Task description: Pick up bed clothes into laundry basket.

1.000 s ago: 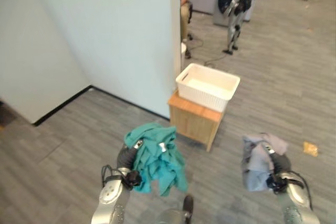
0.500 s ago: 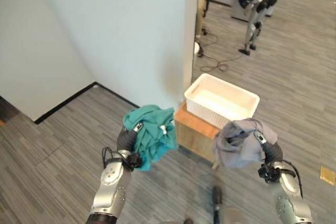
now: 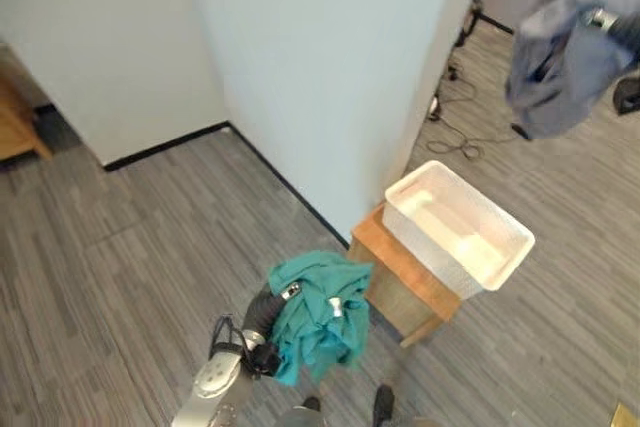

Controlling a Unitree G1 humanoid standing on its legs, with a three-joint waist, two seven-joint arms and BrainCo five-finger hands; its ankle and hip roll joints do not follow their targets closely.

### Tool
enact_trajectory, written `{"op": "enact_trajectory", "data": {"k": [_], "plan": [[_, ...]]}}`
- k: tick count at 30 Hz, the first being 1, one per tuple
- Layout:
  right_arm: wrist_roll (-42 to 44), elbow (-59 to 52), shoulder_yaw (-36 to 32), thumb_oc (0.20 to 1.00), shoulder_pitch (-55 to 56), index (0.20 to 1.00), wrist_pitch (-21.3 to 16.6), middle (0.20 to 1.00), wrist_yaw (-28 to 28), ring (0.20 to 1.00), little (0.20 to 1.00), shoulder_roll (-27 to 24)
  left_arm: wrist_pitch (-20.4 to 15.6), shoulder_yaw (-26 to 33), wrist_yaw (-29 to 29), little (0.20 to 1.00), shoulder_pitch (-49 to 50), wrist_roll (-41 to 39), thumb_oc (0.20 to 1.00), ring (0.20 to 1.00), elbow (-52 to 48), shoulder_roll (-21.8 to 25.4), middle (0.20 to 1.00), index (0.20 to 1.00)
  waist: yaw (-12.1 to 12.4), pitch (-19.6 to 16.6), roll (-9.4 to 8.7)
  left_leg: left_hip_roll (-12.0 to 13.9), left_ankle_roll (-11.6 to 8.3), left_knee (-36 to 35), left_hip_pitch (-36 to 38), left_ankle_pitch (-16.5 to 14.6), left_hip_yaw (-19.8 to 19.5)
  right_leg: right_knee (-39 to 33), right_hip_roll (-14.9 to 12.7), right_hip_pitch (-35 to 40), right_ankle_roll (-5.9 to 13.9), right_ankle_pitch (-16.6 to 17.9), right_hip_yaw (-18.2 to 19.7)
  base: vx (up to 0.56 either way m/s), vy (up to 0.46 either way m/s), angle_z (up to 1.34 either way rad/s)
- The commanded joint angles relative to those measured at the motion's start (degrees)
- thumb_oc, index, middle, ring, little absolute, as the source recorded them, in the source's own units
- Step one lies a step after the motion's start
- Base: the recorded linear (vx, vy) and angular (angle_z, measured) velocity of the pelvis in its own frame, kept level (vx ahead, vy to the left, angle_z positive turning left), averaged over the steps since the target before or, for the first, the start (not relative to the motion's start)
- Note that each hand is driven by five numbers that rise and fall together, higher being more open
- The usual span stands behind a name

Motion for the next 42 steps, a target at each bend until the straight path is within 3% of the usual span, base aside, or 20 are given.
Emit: {"op": "enact_trajectory", "data": {"k": [1,7,17,26,27,28,34,37,42], "plan": [[-3.7,3.3,0.7,0.2,0.8,0.2,0.0,0.2,-3.3,0.2,0.2,-0.9,-3.2,1.0,0.0,0.2,-1.3,-2.4,0.2,0.2,-6.2,2.1,0.2,0.2,0.8,0.4,0.74,0.7,0.48,-3.8,-1.0,4.4,-1.6,2.4,0.3,1.0,2.23,-2.6,-1.6,-0.04,-0.014,0.13],[-9.3,20.3,0.2,0.2,-4.6,0.2,2.4,0.2,-7.8,0.2,0.2,5.0,-3.5,1.2,1.6,0.2,-2.3,-2.7,0.2,0.2,-6.5,3.1,0.2,0.2,2.8,4.0,2.24,0.0,0.54,-2.9,-5.0,5.3,-2.7,2.5,0.5,-2.1,1.88,-2.1,-2.3,-0.07,-0.007,0.13],[-13.9,25.3,-0.8,0.2,-5.7,0.2,3.8,0.2,-10.9,0.2,0.2,7.0,-4.0,0.0,3.9,0.2,-5.2,-2.0,0.2,0.2,-6.2,3.5,0.2,0.2,4.4,8.5,5.54,-1.3,0.58,-1.6,-12.0,7.0,-3.8,2.8,0.1,-8.1,1.51,-1.0,-3.2,-0.07,0.017,0.08],[-15.8,26.3,-2.3,0.2,-1.4,0.2,4.8,0.2,-10.7,0.2,0.2,9.3,-4.2,-1.2,5.6,0.2,-7.2,-1.7,0.2,0.2,-6.1,2.2,0.2,0.2,4.2,12.0,7.82,-1.5,0.64,-0.8,-15.6,7.3,-2.8,3.1,-0.1,-11.7,1.36,-0.5,-2.1,-0.03,0.026,-0.03],[-16.0,26.7,-2.6,0.335,-0.5,0.335,5.1,0.335,-10.1,0.335,0.335,9.3,-4.2,-1.2,5.6,0.2,-7.3,-1.5,0.2,0.2,-5.9,2.1,0.2,0.2,4.2,12.3,8.01,-1.6,0.67,-0.8,-15.5,7.3,-2.5,3.0,-0.2,-11.8,1.38,-0.5,-1.9,0.01,0.028,-0.04],[-16.3,27.5,-3.4,1.0,1.8,1.0,5.9,1.0,-8.4,1.0,1.0,8.8,-4.0,-1.2,5.4,0.2,-7.7,-1.2,0.2,0.2,-5.5,1.9,0.2,0.2,4.1,12.5,8.46,-1.7,0.64,-0.8,-15.5,7.3,-2.3,3.1,-0.3,-11.9,1.37,-0.5,-1.8,0.0,0.022,-0.04],[-21.1,29.8,-2.8,1.0,2.4,1.0,8.2,1.0,-7.4,1.0,1.0,5.4,-4.5,1.1,5.7,0.2,-10.0,-0.2,0.2,0.2,-5.0,2.6,0.2,0.2,2.1,11.2,10.01,-1.5,0.37,-2.4,-13.5,7.0,-0.7,2.7,-0.4,-11.3,1.46,-0.9,-0.6,0.05,0.069,-0.13],[-22.1,29.1,-2.0,1.0,2.2,1.0,8.1,1.0,-7.3,1.0,1.0,4.8,-4.8,1.5,5.7,0.2,-11.1,-0.1,0.2,0.2,-4.9,3.0,0.2,0.2,1.5,10.8,10.07,-1.4,0.32,-2.7,-12.9,6.9,-0.2,2.6,-0.4,-11.0,1.5,-1.0,-0.3,0.03,0.029,-0.13],[-23.4,21.8,1.5,1.0,3.4,1.0,6.6,1.0,-6.0,1.0,1.0,4.9,-6.7,3.6,6.6,0.2,-18.0,1.7,0.2,0.2,-6.5,8.0,0.2,0.2,-1.4,9.3,9.51,-1.0,0.03,-3.5,-11.0,6.5,1.4,2.4,0.0,-10.0,1.48,-1.2,1.1,0.03,0.03,-0.14]]}}
